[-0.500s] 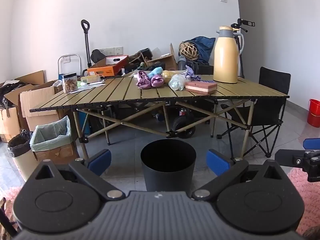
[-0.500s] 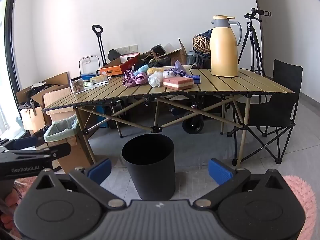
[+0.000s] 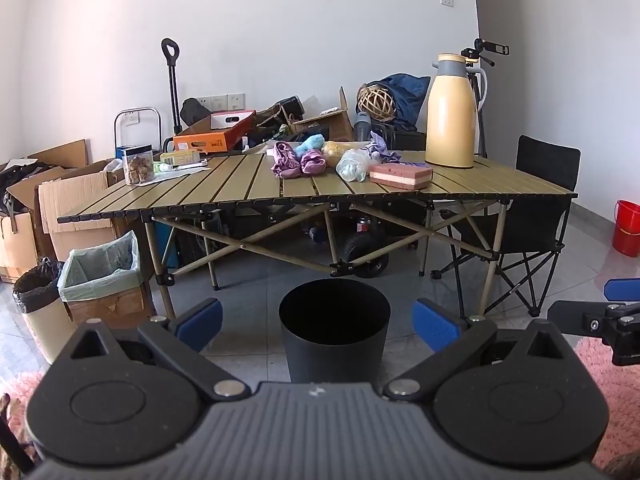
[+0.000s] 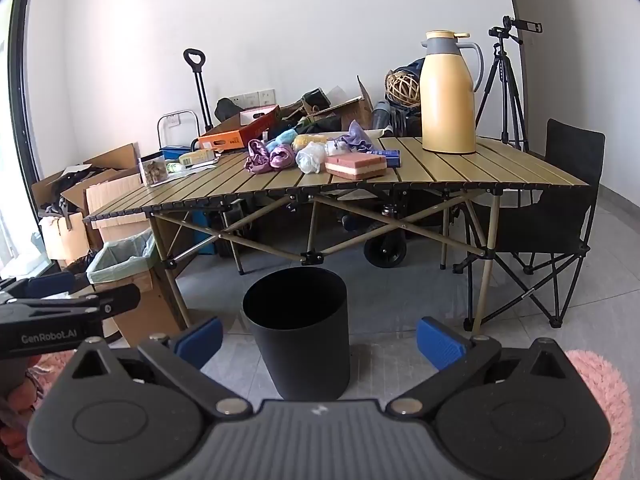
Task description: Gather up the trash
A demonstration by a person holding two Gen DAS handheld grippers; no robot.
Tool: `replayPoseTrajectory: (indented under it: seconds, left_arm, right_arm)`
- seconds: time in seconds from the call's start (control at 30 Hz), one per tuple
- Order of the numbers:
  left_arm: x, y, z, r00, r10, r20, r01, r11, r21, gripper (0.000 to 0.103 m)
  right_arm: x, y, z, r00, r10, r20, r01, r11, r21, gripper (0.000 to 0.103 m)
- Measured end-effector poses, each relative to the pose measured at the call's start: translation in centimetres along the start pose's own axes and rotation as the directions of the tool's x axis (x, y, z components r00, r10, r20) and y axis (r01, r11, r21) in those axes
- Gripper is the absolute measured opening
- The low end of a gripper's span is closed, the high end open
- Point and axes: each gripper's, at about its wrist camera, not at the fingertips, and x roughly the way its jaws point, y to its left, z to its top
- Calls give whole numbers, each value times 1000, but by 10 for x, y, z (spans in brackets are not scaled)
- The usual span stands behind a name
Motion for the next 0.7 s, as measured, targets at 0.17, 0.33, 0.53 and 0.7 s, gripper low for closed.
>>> replayPoseTrajectory:
  seconds: [0.17, 0.33, 0.53, 0.7]
  left_arm:
    - [0, 0, 0, 1000, -1, 0, 1, 1000, -1, 103]
    - [0, -4, -1, 1000, -2, -1, 2, 1000, -3, 103]
    - [0, -4, 0, 1000, -3, -2, 3, 1000, -3, 103]
    - [4, 2, -2, 1000, -5, -1, 5, 1000, -6, 103]
  right_arm:
    - [3, -3, 0, 1000, 0, -2, 0, 1000, -2, 103]
    - [1, 1, 1, 1000, -4, -5, 4, 1000, -9, 103]
    - [3, 2, 2, 1000, -5, -9, 5, 1000, -13, 103]
    - [3, 2, 2, 1000, -5, -9, 5, 1000, -12, 103]
